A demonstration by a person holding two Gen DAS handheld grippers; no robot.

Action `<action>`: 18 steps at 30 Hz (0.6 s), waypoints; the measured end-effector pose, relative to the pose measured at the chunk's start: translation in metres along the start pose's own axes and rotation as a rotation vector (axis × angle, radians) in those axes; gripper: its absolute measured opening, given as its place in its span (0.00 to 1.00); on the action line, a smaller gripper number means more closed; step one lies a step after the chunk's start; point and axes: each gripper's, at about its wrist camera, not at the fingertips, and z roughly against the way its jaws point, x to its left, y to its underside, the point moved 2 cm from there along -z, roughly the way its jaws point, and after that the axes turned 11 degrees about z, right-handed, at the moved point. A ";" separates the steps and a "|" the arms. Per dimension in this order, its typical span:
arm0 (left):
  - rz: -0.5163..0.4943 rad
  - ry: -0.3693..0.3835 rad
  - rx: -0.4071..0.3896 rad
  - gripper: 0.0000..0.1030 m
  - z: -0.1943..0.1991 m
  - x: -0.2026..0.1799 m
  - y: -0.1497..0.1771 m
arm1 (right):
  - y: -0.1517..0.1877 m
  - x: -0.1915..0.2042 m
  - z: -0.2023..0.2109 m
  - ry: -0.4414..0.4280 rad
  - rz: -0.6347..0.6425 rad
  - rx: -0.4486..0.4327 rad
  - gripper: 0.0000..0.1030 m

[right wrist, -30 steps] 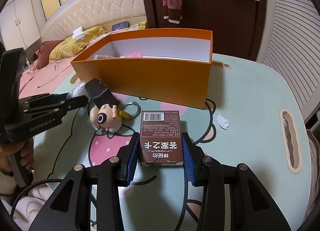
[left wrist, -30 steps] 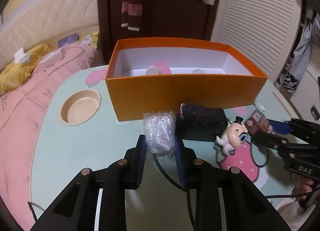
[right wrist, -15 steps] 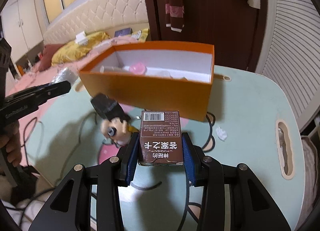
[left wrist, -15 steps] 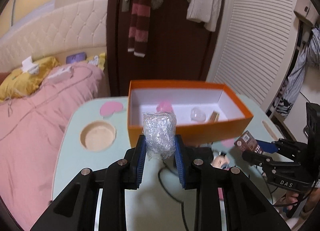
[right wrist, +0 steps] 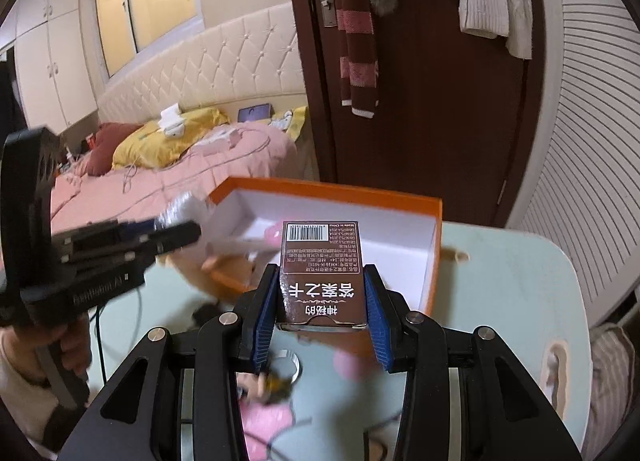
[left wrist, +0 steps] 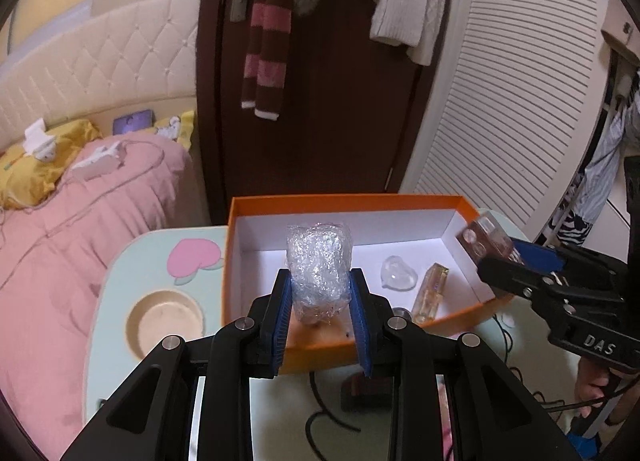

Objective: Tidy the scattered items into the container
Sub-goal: 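Carry both items over the box and open both grippers to drop them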

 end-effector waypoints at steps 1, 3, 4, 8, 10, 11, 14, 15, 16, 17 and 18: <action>0.008 0.005 0.004 0.25 -0.004 0.001 0.000 | -0.002 -0.002 -0.007 0.003 -0.004 0.005 0.41; 0.024 0.022 0.017 0.25 -0.014 0.002 0.001 | -0.003 -0.007 -0.020 0.001 -0.018 0.019 0.41; 0.026 0.022 0.022 0.25 -0.018 0.001 0.001 | -0.003 -0.009 -0.027 -0.005 -0.030 0.028 0.41; 0.005 -0.003 0.018 0.35 -0.029 0.000 0.000 | 0.000 -0.017 -0.048 -0.018 -0.066 0.057 0.41; -0.009 -0.014 -0.020 0.70 -0.026 -0.003 0.001 | -0.001 -0.016 -0.050 0.006 -0.050 0.044 0.43; -0.011 -0.013 -0.051 0.84 -0.023 -0.004 0.001 | -0.001 -0.015 -0.050 0.010 -0.046 0.041 0.45; -0.006 0.024 -0.113 0.87 -0.011 -0.005 0.002 | -0.001 -0.016 -0.048 0.015 -0.054 0.012 0.69; -0.005 0.027 -0.106 0.87 -0.010 -0.005 0.002 | 0.000 -0.016 -0.046 0.015 -0.062 -0.005 0.71; -0.004 0.019 -0.098 0.87 -0.010 -0.003 0.003 | 0.000 -0.016 -0.044 0.013 -0.069 -0.017 0.73; 0.000 0.015 -0.092 0.87 -0.011 -0.001 0.003 | 0.000 -0.016 -0.042 0.010 -0.075 -0.024 0.73; 0.007 0.024 -0.085 0.87 -0.009 0.001 0.003 | 0.001 -0.017 -0.041 0.008 -0.080 -0.031 0.73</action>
